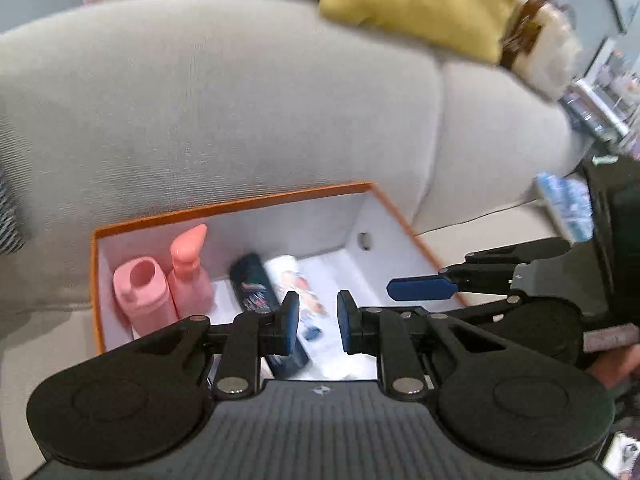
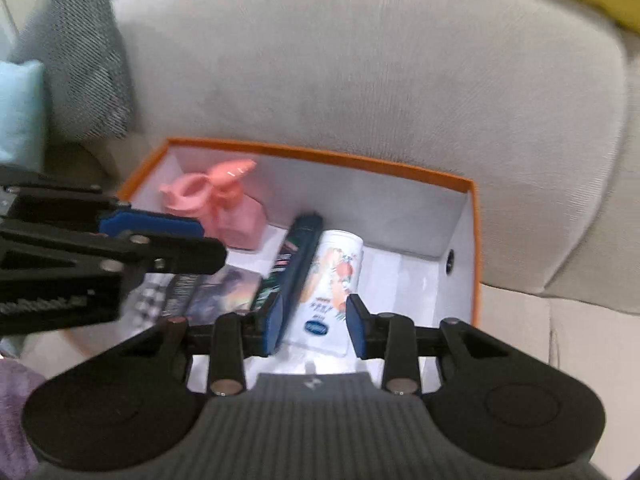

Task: Organize rigid objects
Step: 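Withdraw both tools from box toward remaining items on sofa, then grasp clear cube box with left tool while right tool grasps brown kraft box, then carry cube box and kraft box over orange box and lower inside, then open both tools and withdraw them toward the card pack and tape measure, then grasp red-blue card pack with left tool while right tool grasps yellow tape measure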

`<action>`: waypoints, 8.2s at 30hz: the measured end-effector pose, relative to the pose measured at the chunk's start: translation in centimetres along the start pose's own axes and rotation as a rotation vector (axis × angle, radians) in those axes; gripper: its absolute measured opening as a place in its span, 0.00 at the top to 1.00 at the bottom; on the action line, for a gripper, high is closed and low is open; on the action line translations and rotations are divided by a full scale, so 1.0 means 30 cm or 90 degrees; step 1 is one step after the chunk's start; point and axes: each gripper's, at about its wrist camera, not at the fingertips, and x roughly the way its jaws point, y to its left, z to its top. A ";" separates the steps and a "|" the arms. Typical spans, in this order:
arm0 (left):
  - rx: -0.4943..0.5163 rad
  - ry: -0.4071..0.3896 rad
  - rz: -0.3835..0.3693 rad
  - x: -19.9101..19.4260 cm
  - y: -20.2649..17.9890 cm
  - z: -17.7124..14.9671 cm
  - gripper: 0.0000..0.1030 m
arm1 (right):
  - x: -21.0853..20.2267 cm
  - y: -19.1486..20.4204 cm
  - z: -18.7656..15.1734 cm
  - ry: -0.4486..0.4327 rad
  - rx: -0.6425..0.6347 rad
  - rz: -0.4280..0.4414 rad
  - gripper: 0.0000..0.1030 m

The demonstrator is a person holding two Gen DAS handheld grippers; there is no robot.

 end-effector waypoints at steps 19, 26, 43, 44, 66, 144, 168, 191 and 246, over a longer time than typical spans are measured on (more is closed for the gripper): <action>-0.056 0.076 -0.075 -0.071 -0.217 -0.576 0.78 | -0.225 0.063 -0.699 0.013 0.099 -0.076 0.42; -0.059 0.128 -0.069 0.011 -0.253 -0.624 0.78 | -0.175 0.117 -0.782 0.048 0.004 -0.074 0.29; -0.048 0.137 -0.052 0.049 -0.265 -0.625 0.78 | -0.054 0.164 -0.699 0.120 -0.208 -0.032 0.27; -0.049 0.138 -0.048 0.052 -0.264 -0.623 0.78 | -0.041 0.173 -0.693 0.125 -0.223 -0.032 0.27; 0.105 0.076 0.000 0.178 -0.356 -0.567 0.34 | -0.122 -0.144 -0.521 0.020 0.109 -0.068 0.41; 0.047 0.030 0.023 0.329 0.076 -0.060 0.49 | 0.408 0.082 0.020 0.237 -0.784 -0.056 0.41; -0.013 0.118 -0.031 0.478 -0.040 0.010 0.49 | 0.164 -0.047 0.050 -0.024 -0.608 -0.197 0.39; -0.201 0.141 -0.032 0.514 -0.004 0.005 0.41 | 0.075 -0.145 -0.008 -0.001 -0.331 -0.229 0.39; -0.128 0.115 0.151 0.147 -0.038 -0.694 0.46 | 0.199 0.230 -0.530 0.119 0.204 -0.055 0.34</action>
